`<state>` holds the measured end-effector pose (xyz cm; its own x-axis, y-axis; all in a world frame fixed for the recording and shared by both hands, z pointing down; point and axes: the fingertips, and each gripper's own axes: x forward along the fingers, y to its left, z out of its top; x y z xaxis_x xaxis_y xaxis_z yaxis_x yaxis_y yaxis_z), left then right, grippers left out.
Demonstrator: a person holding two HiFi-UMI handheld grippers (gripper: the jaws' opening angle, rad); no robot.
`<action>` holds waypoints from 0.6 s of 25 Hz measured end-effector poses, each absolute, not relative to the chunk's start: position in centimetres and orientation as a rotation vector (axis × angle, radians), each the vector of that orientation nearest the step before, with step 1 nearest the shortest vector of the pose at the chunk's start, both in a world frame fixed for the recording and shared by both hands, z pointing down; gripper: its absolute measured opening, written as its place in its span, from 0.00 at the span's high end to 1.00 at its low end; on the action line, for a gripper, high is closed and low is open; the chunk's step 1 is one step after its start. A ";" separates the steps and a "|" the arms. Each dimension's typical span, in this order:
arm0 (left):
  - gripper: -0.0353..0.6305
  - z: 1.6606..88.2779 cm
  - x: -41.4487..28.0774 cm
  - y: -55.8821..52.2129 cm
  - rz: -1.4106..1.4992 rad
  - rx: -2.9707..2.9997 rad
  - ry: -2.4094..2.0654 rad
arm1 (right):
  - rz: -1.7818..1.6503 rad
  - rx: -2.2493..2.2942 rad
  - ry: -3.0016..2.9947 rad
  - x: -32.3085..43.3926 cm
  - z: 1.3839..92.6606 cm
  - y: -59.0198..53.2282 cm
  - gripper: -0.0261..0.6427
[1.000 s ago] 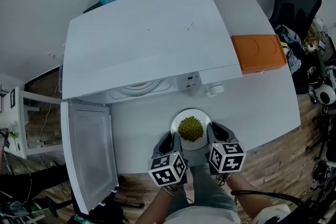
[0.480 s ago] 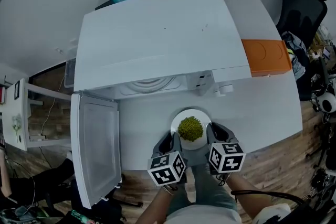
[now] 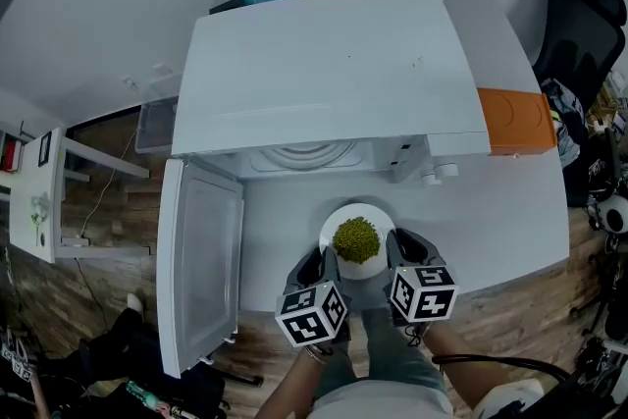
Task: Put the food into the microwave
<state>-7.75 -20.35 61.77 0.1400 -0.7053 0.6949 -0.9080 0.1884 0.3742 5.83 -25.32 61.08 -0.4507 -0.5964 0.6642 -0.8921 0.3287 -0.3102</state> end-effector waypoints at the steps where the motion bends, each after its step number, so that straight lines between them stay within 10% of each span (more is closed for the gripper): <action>1: 0.85 61.6 -8.1 -20.3 0.294 1.563 -1.621 | 0.913 1.306 -2.173 5.5 60.9 -25.4 0.88; 15: 0.85 59.3 -11.4 -20.1 0.230 1.530 -1.680 | 0.865 1.255 -2.239 1.9 58.4 -25.9 0.88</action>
<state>-11.42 -20.11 59.34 0.0881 -0.7394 0.6675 -0.8913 0.2407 0.3842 1.88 -25.89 58.45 -0.4982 -0.5962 0.6296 -0.8647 0.3958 -0.3093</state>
